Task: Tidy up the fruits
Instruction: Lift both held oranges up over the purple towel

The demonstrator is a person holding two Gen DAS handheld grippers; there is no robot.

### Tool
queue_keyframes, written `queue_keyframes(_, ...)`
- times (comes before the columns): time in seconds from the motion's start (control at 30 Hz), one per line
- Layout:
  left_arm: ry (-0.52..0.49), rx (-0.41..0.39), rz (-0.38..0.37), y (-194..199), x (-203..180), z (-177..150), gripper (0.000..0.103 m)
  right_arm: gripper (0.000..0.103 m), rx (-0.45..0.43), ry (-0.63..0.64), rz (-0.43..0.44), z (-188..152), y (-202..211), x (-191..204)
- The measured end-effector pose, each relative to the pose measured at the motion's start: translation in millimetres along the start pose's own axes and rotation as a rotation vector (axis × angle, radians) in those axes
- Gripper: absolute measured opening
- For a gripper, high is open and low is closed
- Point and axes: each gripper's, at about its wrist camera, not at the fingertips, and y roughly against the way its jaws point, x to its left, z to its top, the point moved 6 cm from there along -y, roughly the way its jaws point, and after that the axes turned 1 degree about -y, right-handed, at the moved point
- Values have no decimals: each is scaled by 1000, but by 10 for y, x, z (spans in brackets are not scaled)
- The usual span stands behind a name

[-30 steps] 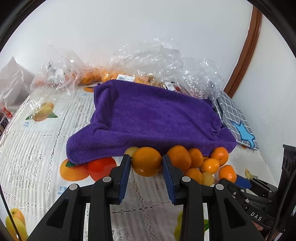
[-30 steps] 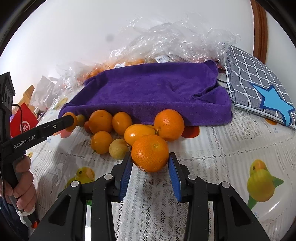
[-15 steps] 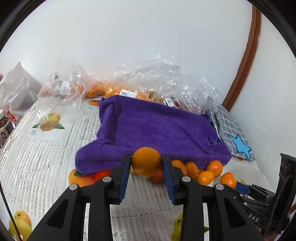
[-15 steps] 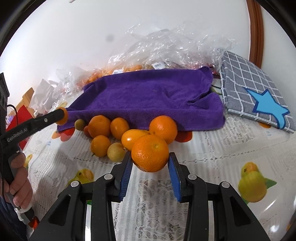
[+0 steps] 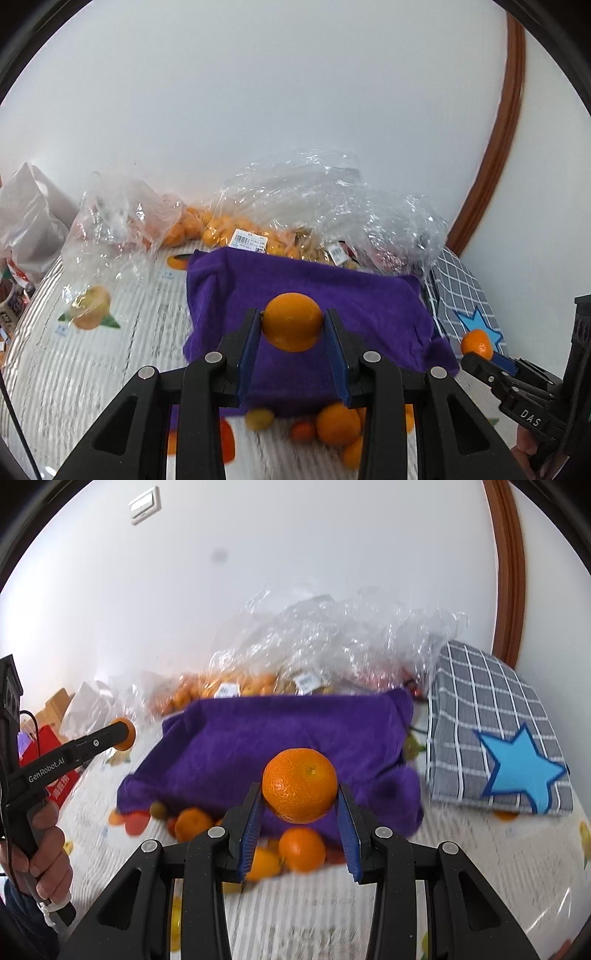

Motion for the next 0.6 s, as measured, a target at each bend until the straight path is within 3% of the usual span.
queue_keyframes(0.3, 76, 88, -4, -548, 173, -61, 33, 39, 31, 9, 22, 242, -407, -59)
queue_keyframes(0.6, 20, 168, -9, -800, 117, -292, 33, 39, 141, 9, 13, 88, -925, -154)
